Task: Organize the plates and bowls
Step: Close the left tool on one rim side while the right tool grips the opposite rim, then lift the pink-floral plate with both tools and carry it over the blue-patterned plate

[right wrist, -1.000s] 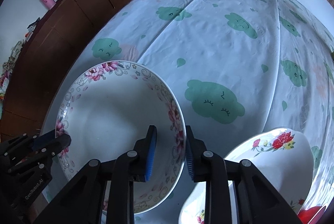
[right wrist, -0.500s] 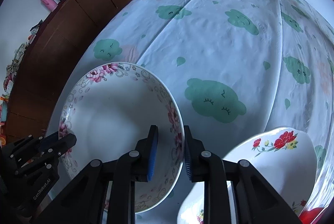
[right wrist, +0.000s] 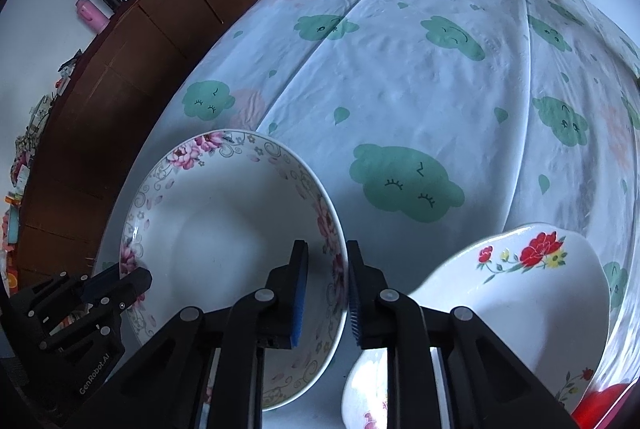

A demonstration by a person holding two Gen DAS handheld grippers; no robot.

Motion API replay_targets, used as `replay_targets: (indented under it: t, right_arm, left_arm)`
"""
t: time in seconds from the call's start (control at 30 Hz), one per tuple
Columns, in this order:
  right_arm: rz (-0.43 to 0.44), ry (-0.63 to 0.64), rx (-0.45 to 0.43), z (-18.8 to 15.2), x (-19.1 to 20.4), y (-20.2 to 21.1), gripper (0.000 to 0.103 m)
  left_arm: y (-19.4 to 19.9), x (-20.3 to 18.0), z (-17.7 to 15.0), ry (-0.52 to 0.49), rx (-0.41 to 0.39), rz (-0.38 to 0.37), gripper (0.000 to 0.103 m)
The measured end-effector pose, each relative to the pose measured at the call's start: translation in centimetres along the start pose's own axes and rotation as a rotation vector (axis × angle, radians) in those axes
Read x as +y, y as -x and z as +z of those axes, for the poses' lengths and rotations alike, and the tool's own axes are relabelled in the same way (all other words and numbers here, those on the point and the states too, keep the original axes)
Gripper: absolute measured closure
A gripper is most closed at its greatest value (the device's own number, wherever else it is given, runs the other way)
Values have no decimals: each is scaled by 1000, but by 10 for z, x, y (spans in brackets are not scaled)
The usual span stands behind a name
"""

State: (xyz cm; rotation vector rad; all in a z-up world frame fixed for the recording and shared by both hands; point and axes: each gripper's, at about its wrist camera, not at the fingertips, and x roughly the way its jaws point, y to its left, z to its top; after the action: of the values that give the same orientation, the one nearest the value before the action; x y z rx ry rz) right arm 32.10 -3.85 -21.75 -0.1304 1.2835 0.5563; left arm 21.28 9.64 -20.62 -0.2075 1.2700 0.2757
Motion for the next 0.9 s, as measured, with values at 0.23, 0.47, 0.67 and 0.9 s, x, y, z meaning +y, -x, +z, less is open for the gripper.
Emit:
replay_targets:
  t: [0.23, 0.47, 0.67, 0.9]
  right_arm:
    - [-1, 5, -20, 2, 4, 12, 83]
    - [0, 13, -28, -2, 6, 19, 83]
    - [-3, 10, -31, -7, 7, 26, 83]
    - [-3, 7, -32, -14, 11, 30, 83]
  left_arm:
    - [13, 1, 2, 3, -27, 9, 89]
    - [20, 0, -1, 6, -34, 2, 89]
    - [24, 0, -6, 4, -37, -2, 89]
    - [30, 2, -13, 0, -38, -6, 89]
